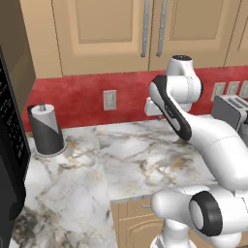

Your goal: Navigate to the stand mixer.

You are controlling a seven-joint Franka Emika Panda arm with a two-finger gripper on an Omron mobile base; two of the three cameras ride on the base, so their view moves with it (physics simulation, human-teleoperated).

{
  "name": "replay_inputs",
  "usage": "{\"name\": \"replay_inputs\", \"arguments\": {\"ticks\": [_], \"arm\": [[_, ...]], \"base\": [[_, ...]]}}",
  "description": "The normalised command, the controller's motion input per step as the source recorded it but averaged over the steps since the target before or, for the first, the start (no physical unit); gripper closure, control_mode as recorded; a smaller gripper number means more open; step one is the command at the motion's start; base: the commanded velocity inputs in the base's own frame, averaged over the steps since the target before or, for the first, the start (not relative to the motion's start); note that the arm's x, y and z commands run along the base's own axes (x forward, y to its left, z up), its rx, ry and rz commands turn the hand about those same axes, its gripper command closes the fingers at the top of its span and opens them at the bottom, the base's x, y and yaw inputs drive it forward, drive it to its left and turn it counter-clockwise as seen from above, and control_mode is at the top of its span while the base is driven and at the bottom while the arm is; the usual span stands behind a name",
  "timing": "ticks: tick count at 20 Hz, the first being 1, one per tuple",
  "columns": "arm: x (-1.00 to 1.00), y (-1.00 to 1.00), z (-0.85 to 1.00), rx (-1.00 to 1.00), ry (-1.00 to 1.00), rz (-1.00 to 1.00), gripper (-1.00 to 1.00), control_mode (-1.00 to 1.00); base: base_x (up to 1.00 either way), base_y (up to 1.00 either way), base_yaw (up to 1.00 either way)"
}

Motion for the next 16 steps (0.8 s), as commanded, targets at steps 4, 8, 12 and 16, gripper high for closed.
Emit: {"name": "replay_inputs", "arguments": {"ticks": [4, 8, 12, 16], "arm": [[0.0, 0.0, 0.0, 0.0, 0.0, 0.0, -1.0, 1.0], [0.0, 0.0, 0.0, 0.0, 0.0, 0.0, -1.0, 1.0], [0.0, 0.0, 0.0, 0.0, 0.0, 0.0, -1.0, 1.0], [0.0, 0.0, 0.0, 0.0, 0.0, 0.0, -1.0, 1.0]], "base": [[0.0, 0.0, 0.0], [0.0, 0.0, 0.0], [-0.13, 0.0, 0.0], [-0.64, -0.24, -0.06]]}}
